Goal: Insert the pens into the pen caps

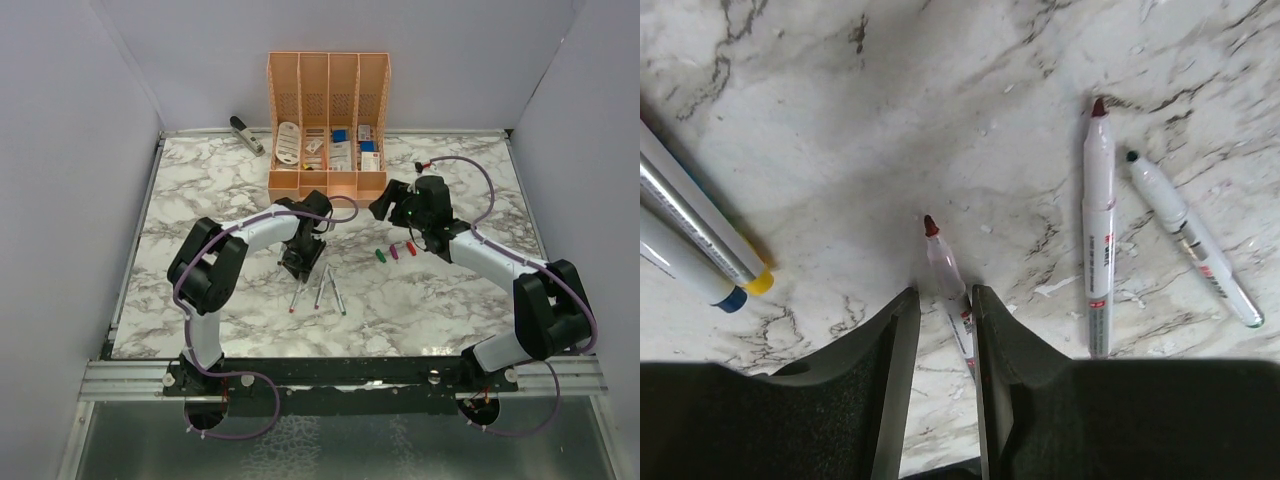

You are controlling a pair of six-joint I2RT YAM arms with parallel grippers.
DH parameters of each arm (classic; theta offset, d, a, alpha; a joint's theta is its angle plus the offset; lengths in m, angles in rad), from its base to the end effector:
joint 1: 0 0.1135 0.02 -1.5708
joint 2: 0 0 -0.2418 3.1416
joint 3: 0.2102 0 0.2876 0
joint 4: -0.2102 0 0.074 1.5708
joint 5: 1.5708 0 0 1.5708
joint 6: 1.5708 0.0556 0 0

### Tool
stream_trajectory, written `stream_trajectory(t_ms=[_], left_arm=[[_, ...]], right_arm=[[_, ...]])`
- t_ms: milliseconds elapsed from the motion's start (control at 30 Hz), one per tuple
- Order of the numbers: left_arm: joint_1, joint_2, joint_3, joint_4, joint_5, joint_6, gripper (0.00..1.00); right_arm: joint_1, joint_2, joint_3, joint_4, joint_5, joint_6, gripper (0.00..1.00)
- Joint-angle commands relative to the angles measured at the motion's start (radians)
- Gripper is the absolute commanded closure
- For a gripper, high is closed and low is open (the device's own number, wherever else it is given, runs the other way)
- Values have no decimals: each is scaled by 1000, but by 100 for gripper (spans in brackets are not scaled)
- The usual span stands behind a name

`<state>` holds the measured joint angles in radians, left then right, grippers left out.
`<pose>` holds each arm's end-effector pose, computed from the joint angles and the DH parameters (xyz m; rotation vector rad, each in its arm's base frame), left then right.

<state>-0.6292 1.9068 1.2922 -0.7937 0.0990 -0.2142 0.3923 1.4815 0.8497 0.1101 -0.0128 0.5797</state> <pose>0.3081 -0.2310 0.1010 0.6351 2.9573 -0.2375 0.3446 0.1433 0.1721 0.1932 2.1408 0.5931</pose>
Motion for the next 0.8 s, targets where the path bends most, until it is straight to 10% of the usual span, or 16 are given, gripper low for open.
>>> stream_trajectory(t_ms=[0, 767], left_arm=[[5, 45, 6, -119, -30, 48, 69], [-10, 56, -25, -125, 37, 31, 72]], right_arm=[[-1, 20, 33, 18, 20, -6, 31], [-2, 38, 56, 20, 21, -3, 31]])
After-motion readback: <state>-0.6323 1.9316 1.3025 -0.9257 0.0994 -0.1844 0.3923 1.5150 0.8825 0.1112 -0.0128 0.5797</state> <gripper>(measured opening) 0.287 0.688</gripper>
